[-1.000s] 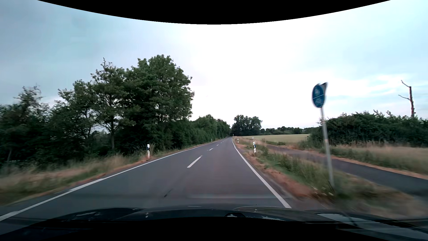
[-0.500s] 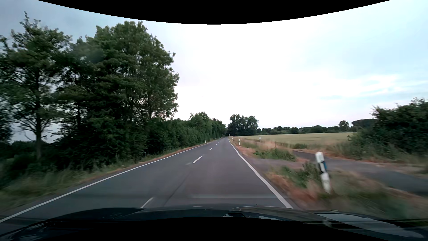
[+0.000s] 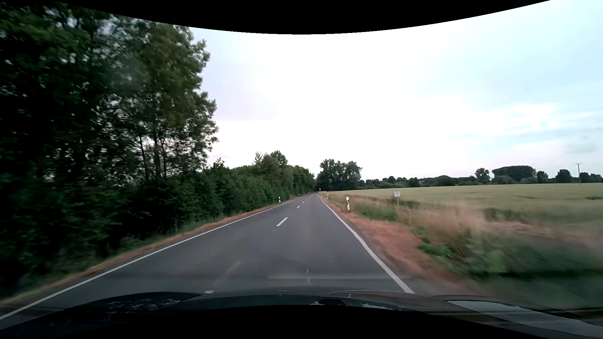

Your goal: Follow the waypoints while adhering to traffic rules and regulations

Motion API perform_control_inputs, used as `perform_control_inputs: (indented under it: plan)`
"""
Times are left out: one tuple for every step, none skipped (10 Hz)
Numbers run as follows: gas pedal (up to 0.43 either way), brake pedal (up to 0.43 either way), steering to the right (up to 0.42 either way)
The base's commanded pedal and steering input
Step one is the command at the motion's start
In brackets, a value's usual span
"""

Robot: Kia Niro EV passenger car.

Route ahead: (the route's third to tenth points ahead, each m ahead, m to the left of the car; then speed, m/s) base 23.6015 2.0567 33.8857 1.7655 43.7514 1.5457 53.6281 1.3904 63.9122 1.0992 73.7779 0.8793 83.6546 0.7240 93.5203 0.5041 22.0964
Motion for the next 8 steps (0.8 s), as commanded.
perform_control_inputs:
  plan:
    - [0.319, 0.000, 0.002]
    - [0.319, 0.000, 0.002]
    - [0.319, 0.000, 0.001]
    - [0.319, 0.000, 0.001]
    - [0.319, 0.000, 0.001]
    - [0.319, 0.000, 0.001]
    - [0.319, 0.000, 0.001]
    - [0.319, 0.000, 0.001]
